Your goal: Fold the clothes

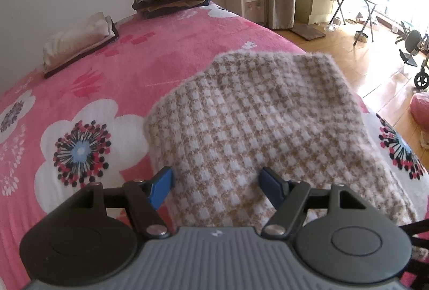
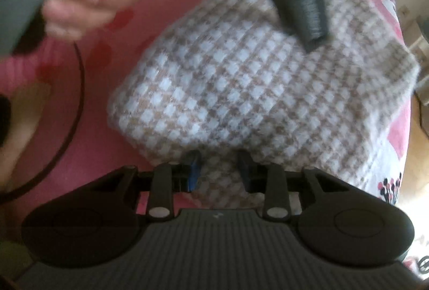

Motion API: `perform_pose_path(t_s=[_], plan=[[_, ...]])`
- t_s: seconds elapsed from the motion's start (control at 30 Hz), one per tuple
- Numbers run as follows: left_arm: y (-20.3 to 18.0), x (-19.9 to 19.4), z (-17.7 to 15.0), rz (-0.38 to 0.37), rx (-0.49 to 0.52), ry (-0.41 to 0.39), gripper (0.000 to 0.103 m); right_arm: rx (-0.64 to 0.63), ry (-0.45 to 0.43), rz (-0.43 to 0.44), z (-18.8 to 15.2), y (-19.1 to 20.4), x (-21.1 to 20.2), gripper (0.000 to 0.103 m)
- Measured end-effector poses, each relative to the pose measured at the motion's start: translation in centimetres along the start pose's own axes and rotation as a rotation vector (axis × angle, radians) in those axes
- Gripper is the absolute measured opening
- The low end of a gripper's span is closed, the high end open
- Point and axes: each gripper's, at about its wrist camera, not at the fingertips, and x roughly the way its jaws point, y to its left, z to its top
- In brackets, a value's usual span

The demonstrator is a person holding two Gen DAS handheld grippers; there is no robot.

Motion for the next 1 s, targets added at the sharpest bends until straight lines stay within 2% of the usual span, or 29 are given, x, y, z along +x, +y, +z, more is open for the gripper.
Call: perform_pose_path(t_s=[0.1, 0.23, 0.37, 0.6, 0.7, 0.73, 0.8, 0.87, 0.9, 1.0], plan=[[0.1, 0.0, 0.0, -0.004, -0.003, 0.000, 0.073, 0.005, -0.052, 0.027, -0.1, 0.2, -2.3, 0.029], [0.1, -0.1, -0.2, -0.004, -0.008, -0.001, 0.073, -0.007, -0.137, 0.146, 0.2, 1.3, -3.5, 0.029], [0.3, 0.0, -0.2, -0.008, -0.014, 0.003, 0.073, -0.009, -0.059, 0.140, 0.0, 2.1, 0.4, 0.032], [0.4, 0.0, -0.4, -0.011, -0.008, -0.003, 0.073, 0.019, -0.071, 0.144, -0.4, 1.8, 0.2, 0.033], [1.2, -0.2, -0.5, -0.058, -0.042, -0.027, 0.074, 0.058, -0.076, 0.168, -0.7, 0.9, -0.3, 0.035], [1.8, -0.3, -0.6, -0.080, -0.055, -0.035, 0.074, 0.081, -0.083, 0.178, -0.8, 0.4, -0.8, 0.038], [3.1, -0.7, -1.1, -0.133, -0.084, -0.058, 0.075, 0.158, -0.116, 0.181, -1.5, -1.2, -2.5, 0.052], [4.4, -1.0, -1.6, -0.157, -0.121, -0.077, 0.079, 0.248, -0.174, 0.138, -2.8, -3.9, -4.3, 0.058], [4.8, -1.1, -1.9, -0.157, -0.127, -0.075, 0.081, 0.315, -0.205, 0.116, -3.7, -5.7, -5.2, 0.062], [5.3, -1.0, -2.1, -0.120, -0.129, -0.033, 0.082, 0.600, -0.267, 0.100, -7.3, -11.5, -6.7, 0.066]])
